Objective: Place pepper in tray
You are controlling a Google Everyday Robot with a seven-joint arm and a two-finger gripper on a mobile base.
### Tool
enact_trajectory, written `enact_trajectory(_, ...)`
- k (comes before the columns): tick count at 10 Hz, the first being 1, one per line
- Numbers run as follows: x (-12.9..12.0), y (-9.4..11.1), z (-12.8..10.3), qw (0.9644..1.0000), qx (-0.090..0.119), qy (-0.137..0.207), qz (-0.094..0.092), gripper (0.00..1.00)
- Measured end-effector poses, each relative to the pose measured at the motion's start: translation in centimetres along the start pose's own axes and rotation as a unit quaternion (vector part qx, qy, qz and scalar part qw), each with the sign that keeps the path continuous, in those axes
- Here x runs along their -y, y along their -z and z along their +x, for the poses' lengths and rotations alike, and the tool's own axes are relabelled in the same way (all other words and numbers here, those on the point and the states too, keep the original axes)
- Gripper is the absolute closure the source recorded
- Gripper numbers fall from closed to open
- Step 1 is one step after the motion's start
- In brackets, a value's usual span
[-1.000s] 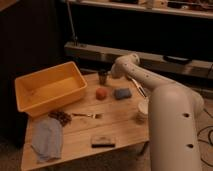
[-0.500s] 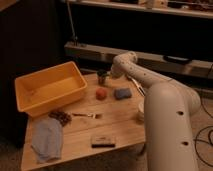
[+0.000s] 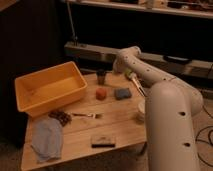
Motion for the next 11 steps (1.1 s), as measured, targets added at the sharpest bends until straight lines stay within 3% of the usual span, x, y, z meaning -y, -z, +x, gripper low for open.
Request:
enact_trajectory(3, 2.7, 4.4, 0.5, 0.9989, 0.005, -0.031, 0.036, 0.98)
enact_trajectory(4, 3.4, 5.8, 0.4, 0.9985, 0.009, -0.032, 0.043, 0.91)
enact_trajectory(7, 3.1, 6.8, -0.5, 0.9986, 0.038, -0.016, 0.033, 0.61)
enact_trajectory(11, 0.2, 4.3, -0.6, 0.9979, 0.064, -0.003, 0.000, 0.23)
